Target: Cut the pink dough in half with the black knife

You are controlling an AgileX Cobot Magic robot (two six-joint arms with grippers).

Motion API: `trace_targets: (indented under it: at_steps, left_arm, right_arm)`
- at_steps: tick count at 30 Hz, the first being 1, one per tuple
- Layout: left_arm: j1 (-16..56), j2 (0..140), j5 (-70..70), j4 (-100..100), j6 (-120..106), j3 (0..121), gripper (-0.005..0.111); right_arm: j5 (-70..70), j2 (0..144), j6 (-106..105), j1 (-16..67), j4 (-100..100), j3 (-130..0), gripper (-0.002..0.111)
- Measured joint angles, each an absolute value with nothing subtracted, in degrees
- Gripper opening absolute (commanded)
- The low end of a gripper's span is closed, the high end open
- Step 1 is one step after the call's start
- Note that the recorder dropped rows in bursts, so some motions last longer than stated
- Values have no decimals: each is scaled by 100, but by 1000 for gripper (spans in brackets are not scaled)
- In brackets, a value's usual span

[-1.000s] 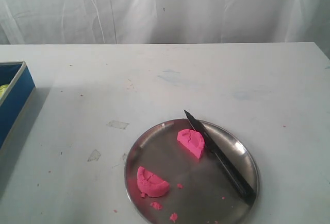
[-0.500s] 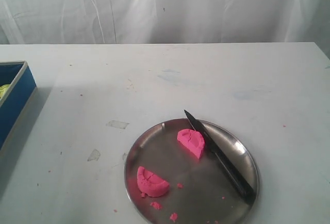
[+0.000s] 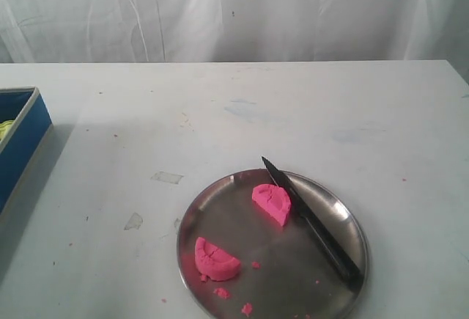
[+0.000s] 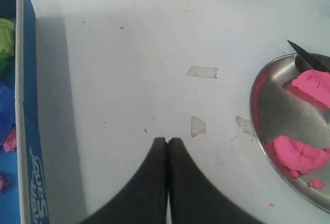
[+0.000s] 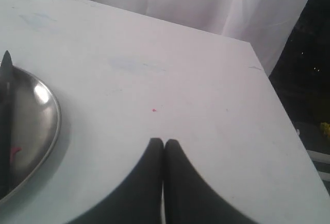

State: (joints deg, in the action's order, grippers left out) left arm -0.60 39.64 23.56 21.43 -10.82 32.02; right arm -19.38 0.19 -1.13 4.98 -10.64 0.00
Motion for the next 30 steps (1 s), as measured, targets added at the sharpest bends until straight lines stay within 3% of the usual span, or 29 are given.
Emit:
trace_targets:
  at_steps: [21,30]
  left_arm:
    - [-60,3842,2342,2143,-1082,3173,0]
    - [-70,1492,2343,2143,-1082,2368,0]
  right_arm:
    - [-1938,19,-113,498,-1054,0,0]
    - [-1938,19,-113,498,-1043,0,0]
